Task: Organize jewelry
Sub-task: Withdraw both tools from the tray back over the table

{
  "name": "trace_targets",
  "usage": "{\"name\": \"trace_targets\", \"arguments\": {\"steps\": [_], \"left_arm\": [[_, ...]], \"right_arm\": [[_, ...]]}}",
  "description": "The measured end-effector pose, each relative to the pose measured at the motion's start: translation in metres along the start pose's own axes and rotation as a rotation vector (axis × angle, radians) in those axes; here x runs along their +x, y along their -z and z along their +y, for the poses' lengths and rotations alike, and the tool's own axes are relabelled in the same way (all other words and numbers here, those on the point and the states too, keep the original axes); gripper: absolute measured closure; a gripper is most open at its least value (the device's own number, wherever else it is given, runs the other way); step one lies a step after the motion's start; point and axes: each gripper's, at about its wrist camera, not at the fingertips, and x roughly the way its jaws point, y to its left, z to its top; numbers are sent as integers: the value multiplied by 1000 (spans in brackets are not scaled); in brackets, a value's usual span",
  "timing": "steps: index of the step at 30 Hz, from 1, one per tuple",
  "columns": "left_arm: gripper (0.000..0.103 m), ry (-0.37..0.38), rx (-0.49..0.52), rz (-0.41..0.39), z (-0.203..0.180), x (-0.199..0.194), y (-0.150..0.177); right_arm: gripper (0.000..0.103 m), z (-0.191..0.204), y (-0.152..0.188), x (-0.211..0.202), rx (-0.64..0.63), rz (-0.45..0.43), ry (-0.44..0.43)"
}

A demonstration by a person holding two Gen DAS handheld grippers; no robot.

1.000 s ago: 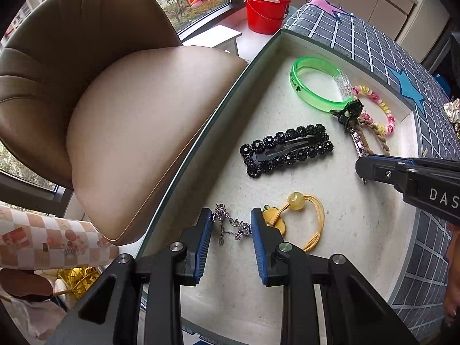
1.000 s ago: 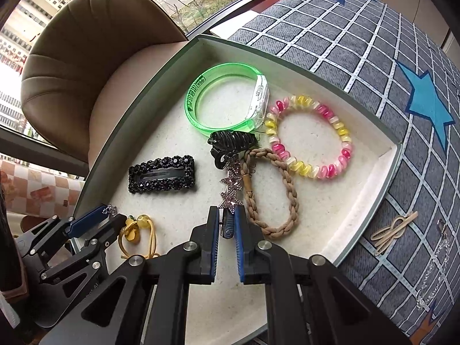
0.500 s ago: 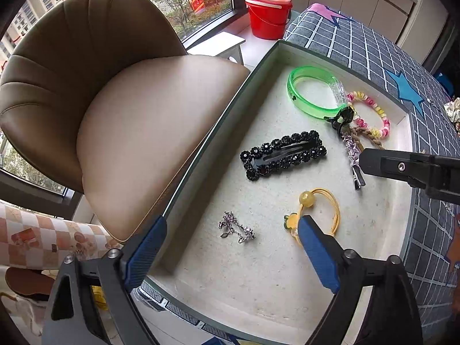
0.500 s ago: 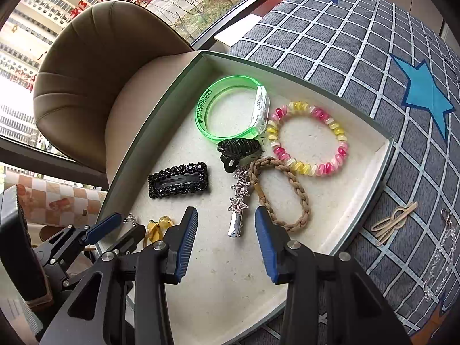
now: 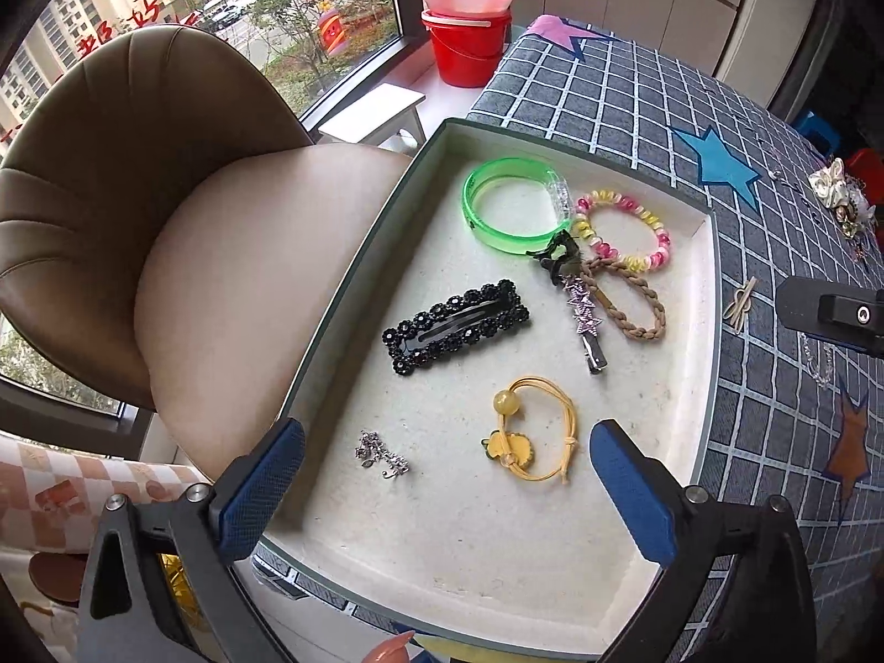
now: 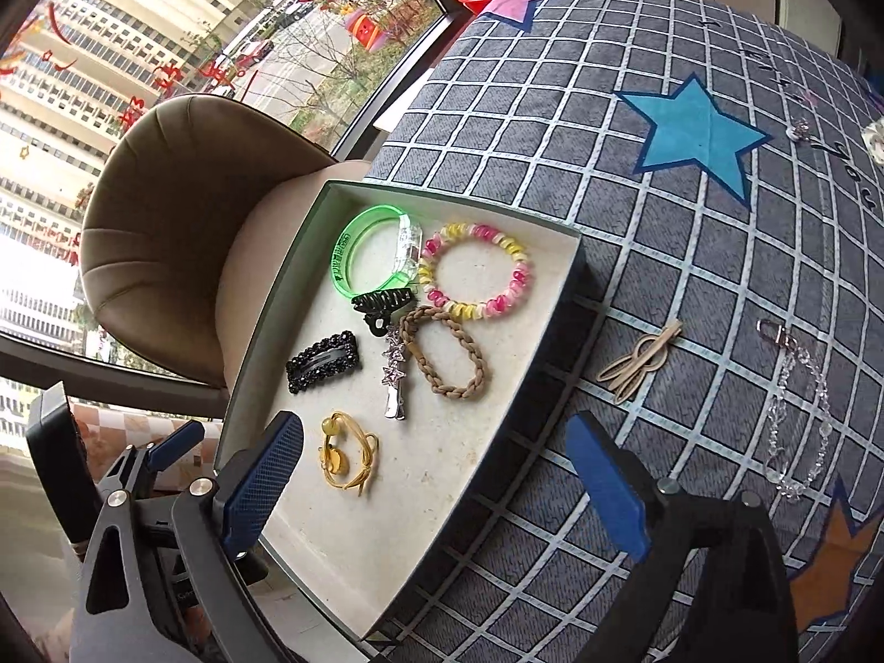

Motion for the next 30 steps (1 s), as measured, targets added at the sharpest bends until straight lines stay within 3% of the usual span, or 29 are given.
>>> {"name": "trace_targets", "arguments": {"steps": [7,14,25,30], "left_arm": [[0,46,144,-27,-64,-10,-16],[0,74,262,-43,-121,-12,-24],[0,103,348,-32,-172,2,-30],[2,112,388,-32,-188,9,-34]], "right_arm": [[6,-62,7,-25,67,-2,202],[6,-118,14,-20,95,29,375],[7,-136,8,13,-28,55,461],[18,-136,12,14,-82,41,465]]}}
